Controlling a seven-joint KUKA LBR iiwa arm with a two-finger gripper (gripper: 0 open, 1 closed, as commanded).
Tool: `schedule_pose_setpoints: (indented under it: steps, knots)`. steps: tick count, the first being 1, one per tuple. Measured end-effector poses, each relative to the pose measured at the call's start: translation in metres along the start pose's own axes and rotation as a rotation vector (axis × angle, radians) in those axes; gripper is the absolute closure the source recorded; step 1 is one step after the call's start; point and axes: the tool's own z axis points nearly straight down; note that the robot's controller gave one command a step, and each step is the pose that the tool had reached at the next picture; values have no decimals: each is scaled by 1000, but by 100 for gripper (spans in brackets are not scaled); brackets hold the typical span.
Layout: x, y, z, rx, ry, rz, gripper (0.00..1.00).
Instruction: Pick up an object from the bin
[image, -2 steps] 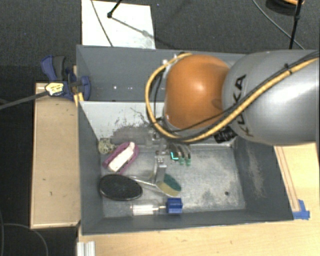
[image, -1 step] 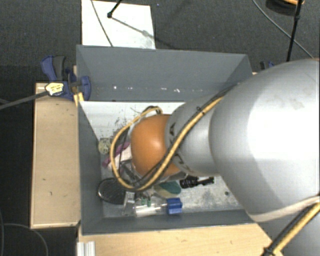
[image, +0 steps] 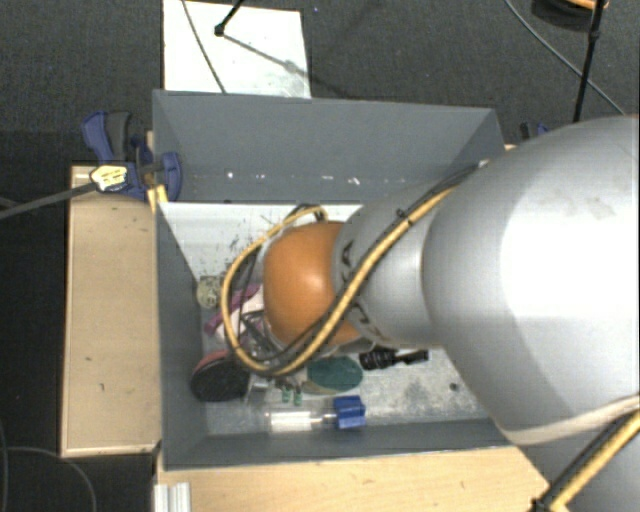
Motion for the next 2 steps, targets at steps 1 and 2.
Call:
schedule_pose_setpoints:
  steps: [1, 2]
  knots:
    - [3, 16, -115, 4, 8, -29, 100]
    - [2, 36, -222, 3, 6, -31, 100]
